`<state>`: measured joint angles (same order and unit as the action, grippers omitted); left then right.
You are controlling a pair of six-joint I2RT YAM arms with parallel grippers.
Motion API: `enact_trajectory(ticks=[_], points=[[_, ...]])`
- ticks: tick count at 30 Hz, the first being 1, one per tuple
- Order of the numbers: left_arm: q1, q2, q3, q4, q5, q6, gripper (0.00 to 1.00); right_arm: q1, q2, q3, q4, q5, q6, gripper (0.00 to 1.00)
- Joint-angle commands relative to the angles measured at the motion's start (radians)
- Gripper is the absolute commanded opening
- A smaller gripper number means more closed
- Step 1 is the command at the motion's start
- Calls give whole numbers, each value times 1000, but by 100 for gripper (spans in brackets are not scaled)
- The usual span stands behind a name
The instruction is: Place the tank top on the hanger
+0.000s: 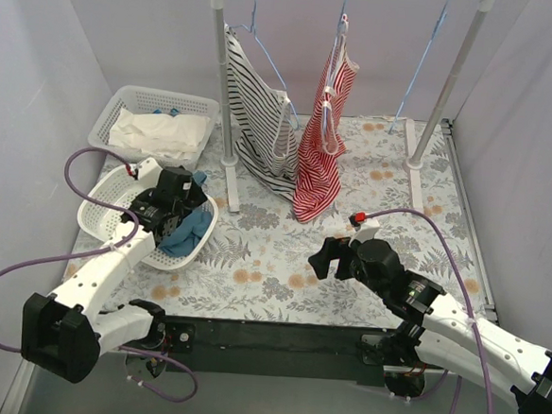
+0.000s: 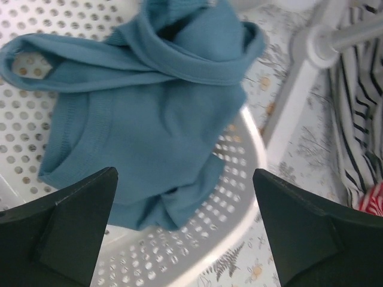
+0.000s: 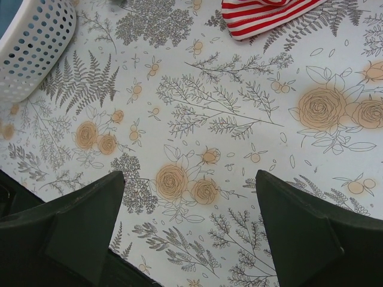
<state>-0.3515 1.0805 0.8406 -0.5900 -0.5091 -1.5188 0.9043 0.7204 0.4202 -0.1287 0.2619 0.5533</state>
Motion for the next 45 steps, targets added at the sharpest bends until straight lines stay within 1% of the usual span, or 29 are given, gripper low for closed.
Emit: enact_trajectory(ticks=[1,4,8,9,11,12,13,15,17,18,19,20,21,22,26,27,29,30,31,33,34,35,36,37,38,39,42,43,45], points=[[120,-13,-87,65,76,-55,98,-2,-13,14,24,-9,-13,99],[154,30,-109,87,72,-89,97,-2,-4,12,31,-15,-15,99],[154,102,-132,120,50,-119,90,-2,8,19,34,-29,-21,99],[154,120,-138,125,44,-124,85,-2,8,19,34,-29,-21,99],[154,177,-144,99,12,-167,82,-2,7,17,34,-27,-21,99],[154,191,-147,85,-20,-191,77,-2,2,17,34,-24,-20,99],[154,212,-161,78,-25,-223,75,-2,1,14,34,-24,-15,99],[154,220,-175,79,-20,-236,69,-2,-4,11,35,-21,-12,99],[154,222,-195,87,-19,-244,60,-2,-10,6,37,-23,-9,98],[154,217,-199,85,-16,-244,54,-2,-10,6,37,-23,-9,98],[154,211,-202,85,-3,-241,35,-1,-13,5,35,-23,-10,98],[154,187,-209,84,3,-235,26,-2,-15,6,35,-23,-12,98],[154,171,-207,78,7,-233,14,-2,-18,6,35,-23,-12,98],[154,148,-202,59,20,-227,0,-1,-21,6,35,-20,-12,98],[154,15,-149,-2,55,-147,0,-1,-27,14,29,-15,-16,98],[154,-54,-112,-19,61,-115,0,-2,-27,18,28,-12,-16,98],[155,-123,-72,-57,79,-63,0,-2,-26,26,26,-9,-19,98],[154,-158,-36,-60,89,-40,0,-2,-22,31,24,-4,-23,98],[154,-218,-16,-62,93,15,0,-2,-21,44,20,-3,-27,98],[154,-260,31,-41,151,83,0,-4,-9,58,21,7,-36,98],[154,-278,87,-33,167,123,0,-2,-4,77,21,11,-42,98],[154,-281,113,-15,190,158,0,-2,1,89,18,16,-53,98],[154,-278,142,1,258,187,0,-2,13,100,14,26,-58,98],[154,-274,214,7,285,204,0,-2,17,112,11,33,-64,98],[154,-255,244,34,334,263,0,-4,22,141,-3,37,-73,98],[154,-248,285,42,400,284,0,-4,28,153,-9,49,-78,98],[154,-206,417,79,507,357,0,-4,24,216,-38,86,-93,98],[154,-192,443,90,611,362,0,-2,21,230,-45,98,-96,98],[154,-154,515,101,723,393,0,-4,2,268,-61,132,-111,98]])
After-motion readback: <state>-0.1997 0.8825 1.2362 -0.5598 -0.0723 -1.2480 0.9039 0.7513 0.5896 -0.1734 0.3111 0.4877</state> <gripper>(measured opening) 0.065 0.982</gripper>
